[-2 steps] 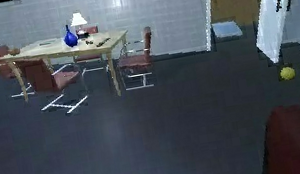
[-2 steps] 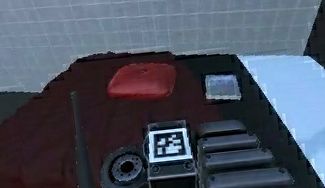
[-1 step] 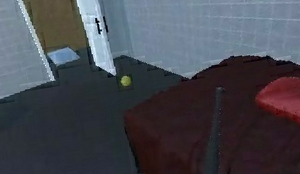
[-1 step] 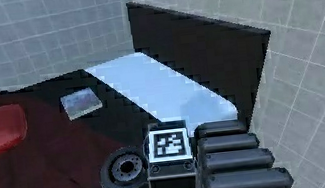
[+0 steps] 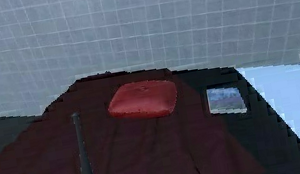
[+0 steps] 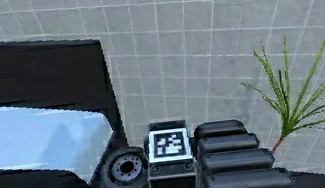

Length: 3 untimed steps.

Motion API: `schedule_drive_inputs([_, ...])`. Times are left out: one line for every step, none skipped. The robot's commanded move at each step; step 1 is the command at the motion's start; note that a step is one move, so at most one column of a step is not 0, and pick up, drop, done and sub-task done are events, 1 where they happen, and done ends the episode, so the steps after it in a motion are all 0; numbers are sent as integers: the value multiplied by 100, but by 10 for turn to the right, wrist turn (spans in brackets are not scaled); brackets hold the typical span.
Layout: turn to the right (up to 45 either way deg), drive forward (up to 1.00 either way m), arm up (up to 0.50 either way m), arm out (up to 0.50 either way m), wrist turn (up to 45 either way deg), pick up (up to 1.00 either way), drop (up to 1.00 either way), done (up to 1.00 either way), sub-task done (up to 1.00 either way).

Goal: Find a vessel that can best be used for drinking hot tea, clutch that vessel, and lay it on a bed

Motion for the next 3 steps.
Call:
schedule_drive_inputs([150,0,0,0,0,0,0,0,0])
schedule_drive_inputs([-90,0,0,0,0,0,0,0,0])
schedule_drive_inputs([0,20,0,0,0,0,0,0,0])
